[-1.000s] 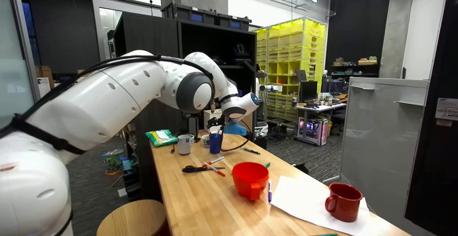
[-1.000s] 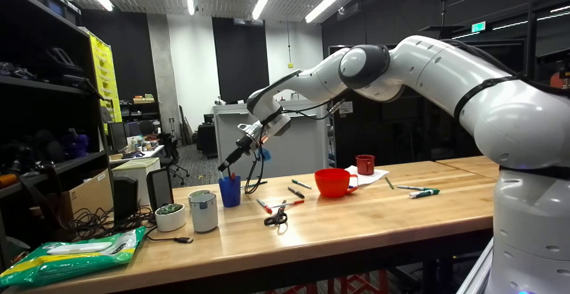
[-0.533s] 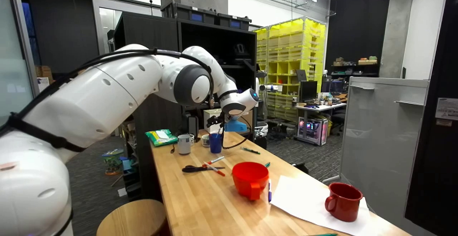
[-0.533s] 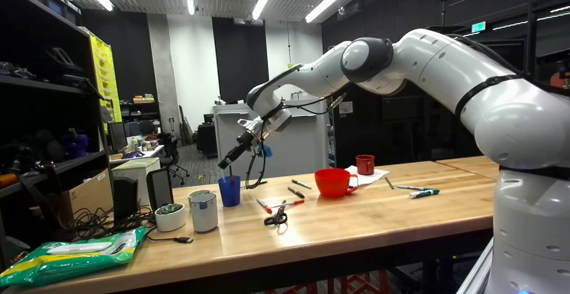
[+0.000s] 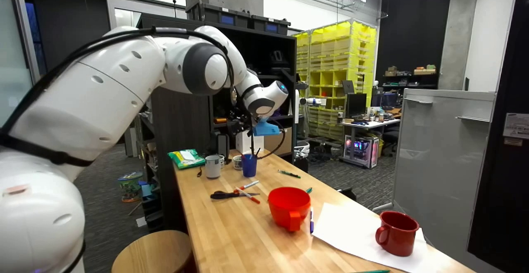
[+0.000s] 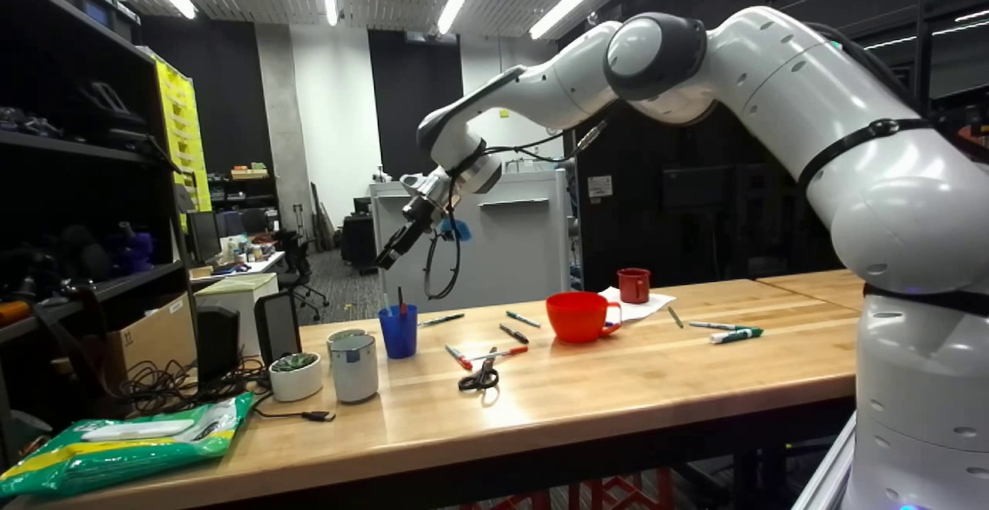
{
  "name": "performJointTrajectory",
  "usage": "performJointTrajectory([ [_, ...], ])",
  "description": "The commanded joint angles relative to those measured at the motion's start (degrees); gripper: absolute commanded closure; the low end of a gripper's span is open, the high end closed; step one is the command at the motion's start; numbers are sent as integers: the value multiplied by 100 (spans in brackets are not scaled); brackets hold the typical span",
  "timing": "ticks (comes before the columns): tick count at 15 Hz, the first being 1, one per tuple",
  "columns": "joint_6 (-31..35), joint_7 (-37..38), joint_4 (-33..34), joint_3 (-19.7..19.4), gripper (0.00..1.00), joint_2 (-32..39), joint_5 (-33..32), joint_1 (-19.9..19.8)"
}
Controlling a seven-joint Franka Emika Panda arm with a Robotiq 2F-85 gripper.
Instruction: Put one blue pen in the blue cup.
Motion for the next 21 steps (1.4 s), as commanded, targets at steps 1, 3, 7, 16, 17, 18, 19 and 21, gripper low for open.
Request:
performJointTrajectory([
  [1,19,841,-670,-472,0,-939,-781,373],
  [3,40,1404,-797,-595,0,-1178,-1387,526],
  [7,79,2654,-1033,-798,0,-1528,-2669,800],
  [16,-176,5818,-2025,-1083,0,-2470,-4918,1106],
  [17,-304,6119,-2196,-1086,0,-2633,-5060,1088],
  [18,-431,6402,-2345,-1090,0,-2774,-5171,1058],
  [19,-574,6637,-2532,-1103,0,-2956,-5206,1011],
  [21,-889,7061,-2865,-1156,0,-3289,-5178,932],
])
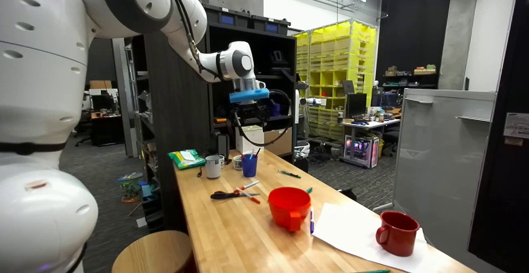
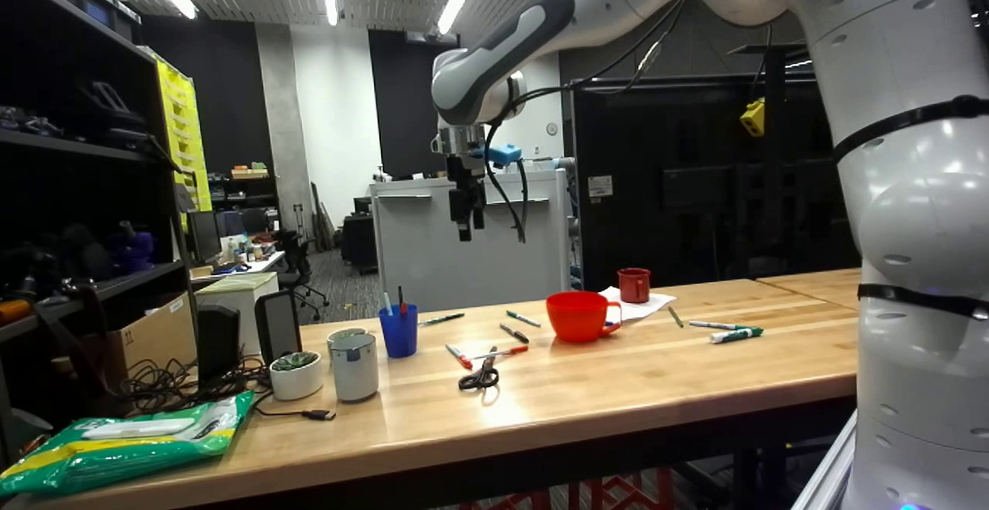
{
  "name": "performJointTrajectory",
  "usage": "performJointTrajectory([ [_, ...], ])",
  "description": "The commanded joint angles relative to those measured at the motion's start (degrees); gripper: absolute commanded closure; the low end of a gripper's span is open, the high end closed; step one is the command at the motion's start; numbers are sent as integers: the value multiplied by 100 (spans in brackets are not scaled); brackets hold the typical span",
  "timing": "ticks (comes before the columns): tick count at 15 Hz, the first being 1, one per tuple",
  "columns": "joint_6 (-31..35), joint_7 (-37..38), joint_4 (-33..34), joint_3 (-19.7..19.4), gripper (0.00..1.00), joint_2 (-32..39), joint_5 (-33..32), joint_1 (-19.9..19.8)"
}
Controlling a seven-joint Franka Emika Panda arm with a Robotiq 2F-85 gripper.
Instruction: Put one blue pen in the blue cup.
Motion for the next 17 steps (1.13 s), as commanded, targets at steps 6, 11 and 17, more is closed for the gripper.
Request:
performJointTrajectory([
  [6,-644,1424,-1824,-356,0,-1680,137,-328],
  [11,-308,1636,-2910,-679,0,-2535,406,-622],
  [17,-173,1350,-3350,-961,0,-2821,613,-767],
])
